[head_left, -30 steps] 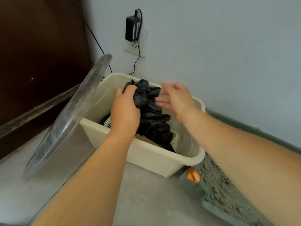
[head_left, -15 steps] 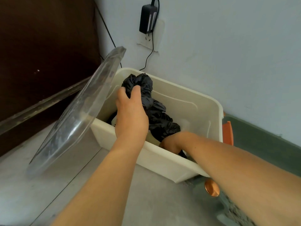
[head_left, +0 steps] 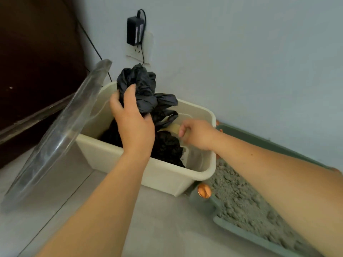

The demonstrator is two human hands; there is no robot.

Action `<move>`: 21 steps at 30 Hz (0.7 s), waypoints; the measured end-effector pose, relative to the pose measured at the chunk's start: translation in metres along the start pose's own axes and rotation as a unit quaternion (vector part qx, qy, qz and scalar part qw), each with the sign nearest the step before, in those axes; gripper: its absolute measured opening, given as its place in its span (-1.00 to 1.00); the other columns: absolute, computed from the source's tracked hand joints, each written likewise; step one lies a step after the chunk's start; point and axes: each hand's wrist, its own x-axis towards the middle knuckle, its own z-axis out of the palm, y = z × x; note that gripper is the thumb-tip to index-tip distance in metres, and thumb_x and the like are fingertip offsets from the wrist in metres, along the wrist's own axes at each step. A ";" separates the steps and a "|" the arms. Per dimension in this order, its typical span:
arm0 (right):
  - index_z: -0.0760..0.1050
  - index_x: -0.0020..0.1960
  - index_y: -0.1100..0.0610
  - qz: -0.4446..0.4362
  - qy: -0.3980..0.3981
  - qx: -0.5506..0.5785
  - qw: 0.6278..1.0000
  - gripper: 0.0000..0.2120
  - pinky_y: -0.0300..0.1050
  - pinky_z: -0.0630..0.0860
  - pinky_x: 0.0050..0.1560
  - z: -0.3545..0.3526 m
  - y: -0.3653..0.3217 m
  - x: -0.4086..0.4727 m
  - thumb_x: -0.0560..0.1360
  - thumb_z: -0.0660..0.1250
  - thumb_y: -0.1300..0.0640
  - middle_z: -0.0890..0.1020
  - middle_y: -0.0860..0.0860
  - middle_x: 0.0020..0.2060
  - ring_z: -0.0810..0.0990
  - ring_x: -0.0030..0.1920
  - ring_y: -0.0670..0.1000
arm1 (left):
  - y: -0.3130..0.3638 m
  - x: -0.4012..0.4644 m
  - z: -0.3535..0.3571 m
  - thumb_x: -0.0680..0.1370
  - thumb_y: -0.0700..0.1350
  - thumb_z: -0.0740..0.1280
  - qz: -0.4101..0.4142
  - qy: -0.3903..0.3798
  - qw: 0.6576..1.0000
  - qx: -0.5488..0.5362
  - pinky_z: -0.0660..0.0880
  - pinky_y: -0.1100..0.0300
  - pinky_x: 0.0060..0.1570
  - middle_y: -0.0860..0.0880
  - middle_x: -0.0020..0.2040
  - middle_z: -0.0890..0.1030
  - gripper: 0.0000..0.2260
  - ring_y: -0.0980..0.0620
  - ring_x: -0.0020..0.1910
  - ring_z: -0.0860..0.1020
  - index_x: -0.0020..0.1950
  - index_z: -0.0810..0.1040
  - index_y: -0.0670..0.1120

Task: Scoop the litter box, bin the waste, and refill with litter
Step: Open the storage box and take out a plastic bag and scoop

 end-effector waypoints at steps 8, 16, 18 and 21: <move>0.53 -0.12 0.09 0.081 0.144 0.073 0.983 -0.83 -0.34 0.31 -0.47 -0.053 0.062 -0.122 0.42 0.31 0.34 0.42 -0.14 -0.36 0.38 -0.41 -0.13 | 0.097 -0.043 0.047 0.47 -0.35 0.30 0.131 -0.029 0.979 -0.154 0.24 0.40 0.36 -0.26 0.36 0.23 -0.50 -0.13 0.36 0.34 0.40 0.31 -0.19; 0.43 -0.30 -0.04 0.244 0.176 0.080 0.950 -0.73 -0.19 0.41 -0.24 -0.021 0.174 -0.254 0.44 0.34 0.29 0.54 -0.01 -0.07 0.56 -0.18 0.03 | 0.133 -0.171 0.093 0.47 -0.38 0.33 0.163 -0.291 0.933 -0.135 0.08 0.47 0.28 -0.24 0.40 0.19 -0.48 -0.13 0.39 0.28 0.40 0.34 -0.14; 0.41 -0.34 -0.05 0.282 0.154 0.087 0.943 -0.69 -0.22 0.40 -0.20 0.003 0.197 -0.266 0.45 0.31 0.29 0.52 -0.08 -0.18 0.51 -0.19 -0.03 | 0.122 -0.186 0.097 0.48 -0.35 0.33 0.138 -0.338 0.925 -0.108 0.04 0.54 0.25 -0.20 0.41 0.16 -0.49 -0.08 0.39 0.25 0.41 0.32 -0.12; 0.43 -0.33 -0.03 0.316 0.129 0.131 0.931 -0.70 -0.23 0.43 -0.01 0.043 0.226 -0.276 0.46 0.26 0.31 0.55 -0.03 -0.15 0.50 -0.11 0.03 | 0.109 -0.195 0.096 0.49 -0.25 0.36 0.055 -0.351 0.933 -0.056 0.10 0.60 0.14 -0.15 0.40 0.16 -0.48 0.02 0.27 0.30 0.42 0.30 -0.09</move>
